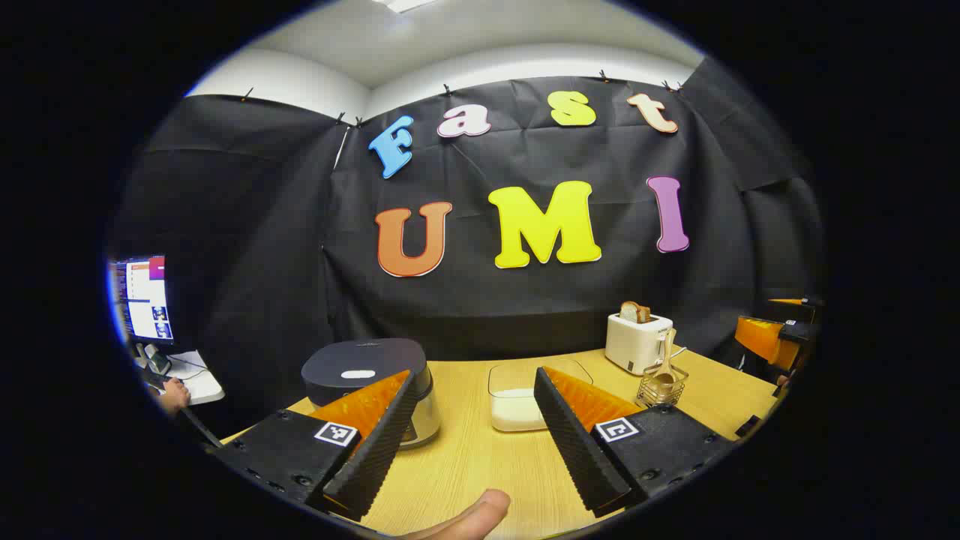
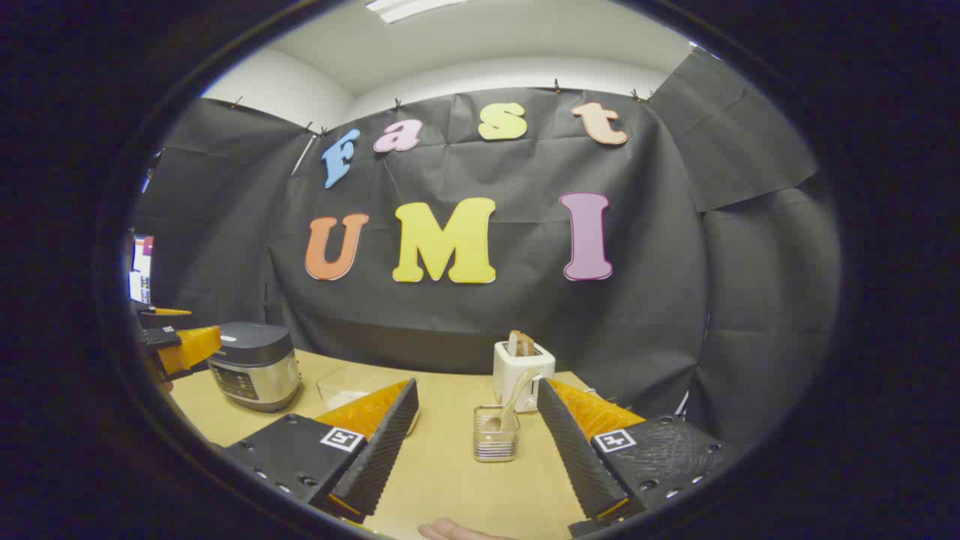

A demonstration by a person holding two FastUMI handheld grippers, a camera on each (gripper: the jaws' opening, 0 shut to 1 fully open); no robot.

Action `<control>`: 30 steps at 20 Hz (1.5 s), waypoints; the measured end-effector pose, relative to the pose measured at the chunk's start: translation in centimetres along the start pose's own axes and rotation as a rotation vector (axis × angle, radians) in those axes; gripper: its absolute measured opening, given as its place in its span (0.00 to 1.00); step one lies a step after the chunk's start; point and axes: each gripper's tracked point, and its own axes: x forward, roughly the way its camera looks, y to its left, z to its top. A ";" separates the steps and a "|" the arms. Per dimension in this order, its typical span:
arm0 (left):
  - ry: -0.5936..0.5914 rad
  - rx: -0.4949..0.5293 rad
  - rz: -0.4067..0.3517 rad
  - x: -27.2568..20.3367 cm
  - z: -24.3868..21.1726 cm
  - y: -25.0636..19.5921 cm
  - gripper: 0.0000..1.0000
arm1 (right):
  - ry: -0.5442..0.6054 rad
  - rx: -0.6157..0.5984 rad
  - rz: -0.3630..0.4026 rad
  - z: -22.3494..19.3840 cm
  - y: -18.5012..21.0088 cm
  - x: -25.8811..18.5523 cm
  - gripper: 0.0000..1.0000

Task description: Close the left gripper, press the button to open the rice cooker; take a wooden spoon from the chopstick holder with the right hand, scoop a spoonful of rice and pour it into the rice cooker, then put the wooden spoon back into the chopstick holder.

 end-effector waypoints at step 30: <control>0.097 -0.068 0.088 4.5 -0.2 9.2 0.92 | 0.027 -0.097 0.035 -0.9 1.3 1.3 0.95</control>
